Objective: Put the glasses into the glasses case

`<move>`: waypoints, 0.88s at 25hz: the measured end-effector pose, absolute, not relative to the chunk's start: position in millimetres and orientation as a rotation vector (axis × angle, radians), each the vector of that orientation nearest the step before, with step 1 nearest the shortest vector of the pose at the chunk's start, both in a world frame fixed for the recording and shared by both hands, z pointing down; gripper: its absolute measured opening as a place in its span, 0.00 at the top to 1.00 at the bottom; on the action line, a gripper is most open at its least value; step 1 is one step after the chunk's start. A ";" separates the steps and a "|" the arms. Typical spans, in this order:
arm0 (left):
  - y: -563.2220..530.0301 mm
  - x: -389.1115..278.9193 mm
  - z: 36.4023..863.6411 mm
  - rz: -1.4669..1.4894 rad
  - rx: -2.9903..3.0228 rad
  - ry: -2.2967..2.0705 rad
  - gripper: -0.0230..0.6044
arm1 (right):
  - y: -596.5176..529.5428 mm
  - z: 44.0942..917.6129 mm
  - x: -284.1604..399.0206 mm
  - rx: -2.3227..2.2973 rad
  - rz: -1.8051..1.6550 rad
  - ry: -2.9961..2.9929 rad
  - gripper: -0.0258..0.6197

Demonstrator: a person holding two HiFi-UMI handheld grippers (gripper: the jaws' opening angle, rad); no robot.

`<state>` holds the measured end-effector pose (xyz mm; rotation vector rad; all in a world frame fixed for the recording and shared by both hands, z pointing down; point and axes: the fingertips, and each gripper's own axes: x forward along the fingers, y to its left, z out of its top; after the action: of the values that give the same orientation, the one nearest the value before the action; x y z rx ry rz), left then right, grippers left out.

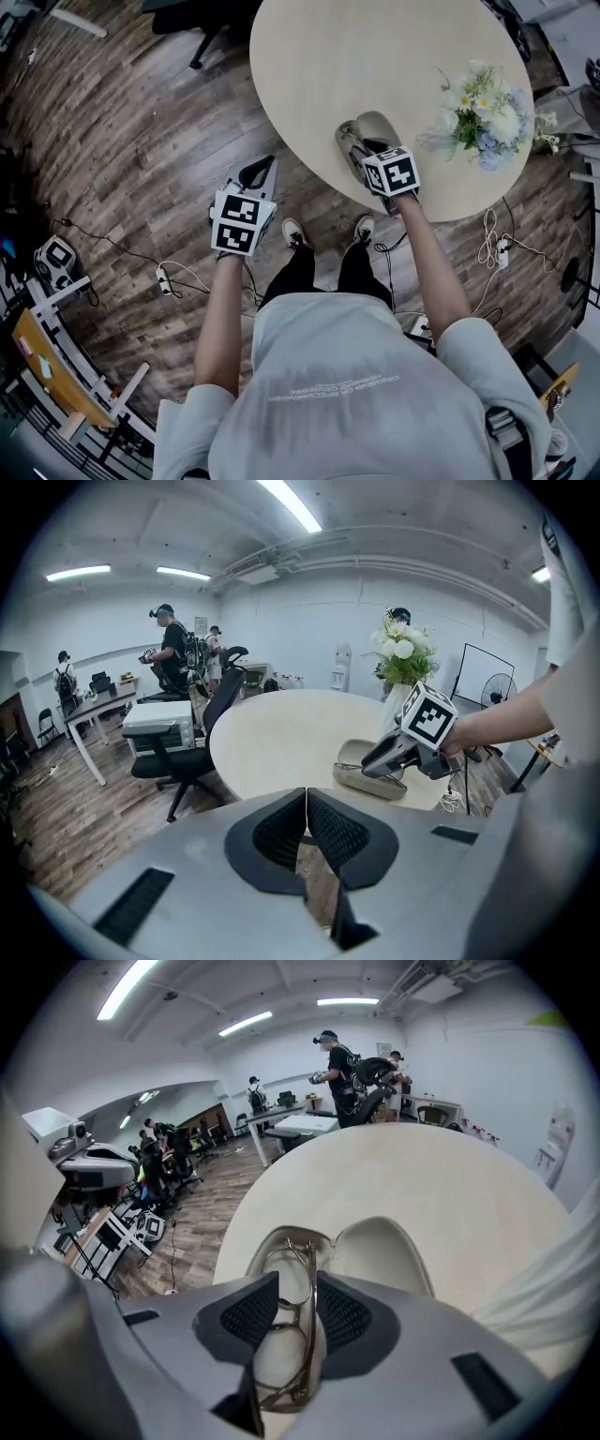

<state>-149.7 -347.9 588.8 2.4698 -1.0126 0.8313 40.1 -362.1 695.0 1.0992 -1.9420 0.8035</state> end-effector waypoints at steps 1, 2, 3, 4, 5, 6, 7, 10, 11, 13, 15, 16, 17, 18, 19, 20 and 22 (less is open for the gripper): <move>-347.7 -150.6 587.1 0.830 2.475 -1.014 0.94 | -362.8 690.8 42.5 1.117 0.784 -1.945 0.76; -347.4 -151.4 585.2 0.830 2.480 -1.016 0.94 | -363.6 686.5 45.3 1.137 0.763 -1.948 0.76; -347.0 -151.8 583.1 0.829 2.486 -1.018 0.94 | -364.1 682.0 48.5 1.157 0.744 -1.949 0.76; -346.4 -151.8 580.6 0.828 2.493 -1.020 0.94 | -364.1 677.3 52.0 1.178 0.730 -1.951 0.75; -345.7 -151.4 577.8 0.826 2.500 -1.023 0.94 | -363.4 672.2 55.5 1.200 0.721 -1.954 0.75; -344.8 -150.8 574.8 0.822 2.507 -1.027 0.94 | -362.0 666.6 58.9 1.223 0.715 -1.958 0.75; -343.6 -150.1 571.7 0.818 2.513 -1.031 0.94 | -359.9 660.6 61.9 1.243 0.709 -1.964 0.75; -338.3 -149.0 563.0 0.803 2.526 -1.048 0.94 | -351.2 641.3 67.4 1.284 0.680 -1.983 0.79; -336.8 -148.5 560.1 0.799 2.530 -1.055 0.94 | -348.7 634.3 69.0 1.294 0.670 -1.992 0.80; -336.2 -146.5 552.8 0.785 2.542 -1.075 0.94 | -345.5 618.4 72.9 1.315 0.646 -2.013 0.84; -336.6 -143.1 543.2 0.765 2.559 -1.099 0.94 | -342.0 599.8 78.5 1.338 0.610 -2.034 0.88; -336.2 -141.1 537.7 0.753 2.568 -1.112 0.94 | -339.1 589.8 81.5 1.351 0.588 -2.042 0.90; -335.4 -139.1 532.0 0.741 2.577 -1.124 0.94 | -335.6 579.5 84.2 1.362 0.563 -2.051 0.92; -334.4 -137.3 526.2 0.729 2.587 -1.135 0.94 | -332.0 569.2 86.5 1.373 0.538 -2.061 0.94; -333.7 -135.4 520.5 0.718 2.596 -1.146 0.94 | -328.7 558.9 88.4 1.383 0.513 -2.072 0.95; -333.4 -133.4 514.7 0.707 2.607 -1.156 0.94 | -326.0 548.5 90.0 1.392 0.487 -2.084 0.96; -333.5 -128.2 502.2 0.685 2.631 -1.173 0.94 | -321.6 527.9 93.2 1.409 0.435 -2.107 0.96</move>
<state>-128.2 -333.5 502.2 2.6305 -1.1725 0.6854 93.2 -321.6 527.9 1.4090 -2.1068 0.4348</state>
